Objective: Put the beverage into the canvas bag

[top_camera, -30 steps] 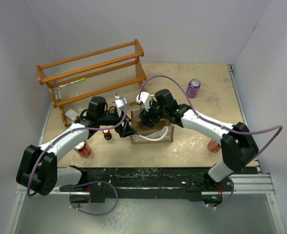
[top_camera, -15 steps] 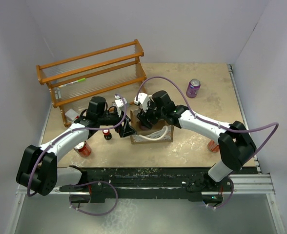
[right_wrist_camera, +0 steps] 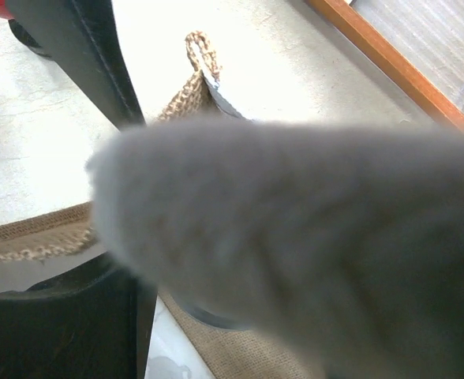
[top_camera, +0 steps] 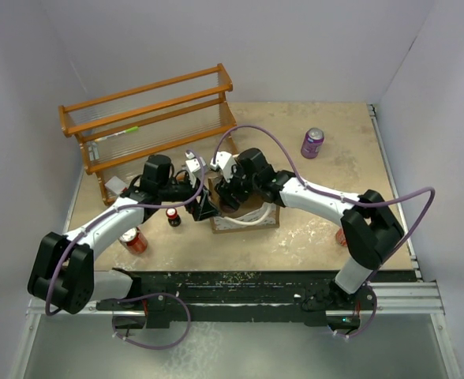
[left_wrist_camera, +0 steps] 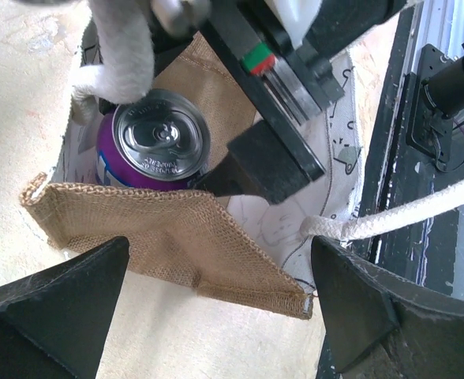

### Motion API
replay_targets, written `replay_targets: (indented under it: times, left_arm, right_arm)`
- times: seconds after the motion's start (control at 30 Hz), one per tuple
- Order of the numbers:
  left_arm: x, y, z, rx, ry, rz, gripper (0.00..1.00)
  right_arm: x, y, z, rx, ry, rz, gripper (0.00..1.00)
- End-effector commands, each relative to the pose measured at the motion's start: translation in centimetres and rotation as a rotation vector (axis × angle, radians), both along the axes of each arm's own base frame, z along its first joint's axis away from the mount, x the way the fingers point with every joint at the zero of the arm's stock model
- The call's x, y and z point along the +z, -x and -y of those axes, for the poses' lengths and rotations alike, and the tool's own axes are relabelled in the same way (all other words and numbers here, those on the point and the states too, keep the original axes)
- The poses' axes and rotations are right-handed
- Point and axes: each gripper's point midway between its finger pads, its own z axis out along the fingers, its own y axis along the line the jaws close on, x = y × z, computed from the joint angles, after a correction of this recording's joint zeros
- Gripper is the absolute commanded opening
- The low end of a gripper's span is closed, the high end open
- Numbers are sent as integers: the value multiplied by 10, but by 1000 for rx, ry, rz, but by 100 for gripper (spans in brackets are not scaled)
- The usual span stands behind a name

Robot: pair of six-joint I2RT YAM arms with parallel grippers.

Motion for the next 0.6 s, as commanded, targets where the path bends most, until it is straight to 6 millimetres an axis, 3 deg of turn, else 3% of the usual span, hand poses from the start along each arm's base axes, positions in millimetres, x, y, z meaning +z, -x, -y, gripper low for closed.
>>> replay_targets:
  times: [0.0, 0.17, 0.57]
  left_arm:
    - [4, -8, -1, -1, -13, 22, 99]
    - [5, -10, -3, 13, -17, 32, 99]
    - [7, -11, -7, 26, -12, 37, 99]
  right_arm:
    - [45, -16, -26, 7, -114, 104, 26]
    - [40, -13, -28, 12, -107, 82, 41]
    - [57, -10, -29, 35, -126, 101, 76]
